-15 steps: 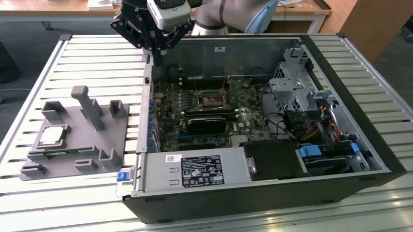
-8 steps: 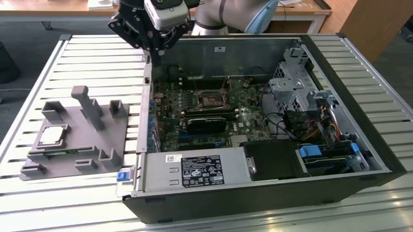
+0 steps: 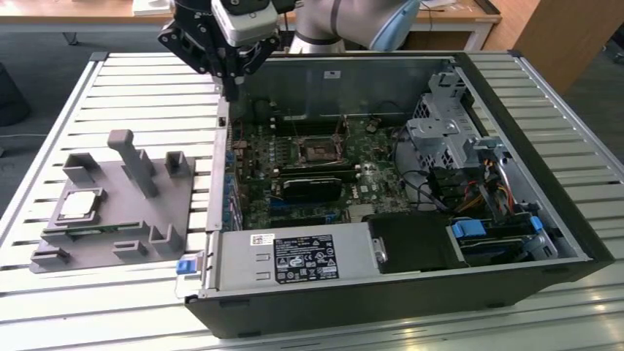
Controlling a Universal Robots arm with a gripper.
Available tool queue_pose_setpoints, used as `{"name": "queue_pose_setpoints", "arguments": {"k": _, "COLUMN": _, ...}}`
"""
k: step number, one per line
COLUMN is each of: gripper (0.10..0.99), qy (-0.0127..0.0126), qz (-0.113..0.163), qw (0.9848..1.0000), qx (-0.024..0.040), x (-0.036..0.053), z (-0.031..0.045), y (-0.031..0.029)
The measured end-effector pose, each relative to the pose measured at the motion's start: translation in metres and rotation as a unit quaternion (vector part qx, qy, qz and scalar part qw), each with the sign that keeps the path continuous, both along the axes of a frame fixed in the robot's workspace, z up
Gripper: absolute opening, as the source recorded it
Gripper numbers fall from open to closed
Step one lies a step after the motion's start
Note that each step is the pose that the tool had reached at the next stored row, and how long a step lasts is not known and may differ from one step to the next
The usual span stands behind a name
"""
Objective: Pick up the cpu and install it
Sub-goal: 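Reach for the cpu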
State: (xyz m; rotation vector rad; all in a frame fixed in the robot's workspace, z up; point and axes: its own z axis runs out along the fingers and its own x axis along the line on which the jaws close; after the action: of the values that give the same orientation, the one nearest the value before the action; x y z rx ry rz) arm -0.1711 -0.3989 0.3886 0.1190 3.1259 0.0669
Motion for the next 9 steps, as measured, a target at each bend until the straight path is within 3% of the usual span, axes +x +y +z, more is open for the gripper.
{"name": "queue_pose_setpoints", "arguments": {"k": 9, "gripper": 0.106, "qy": 0.0002, "qz": 0.0, "qw": 1.0, "qx": -0.0007, "x": -0.0054, "z": -0.0001, "y": 0.0}}
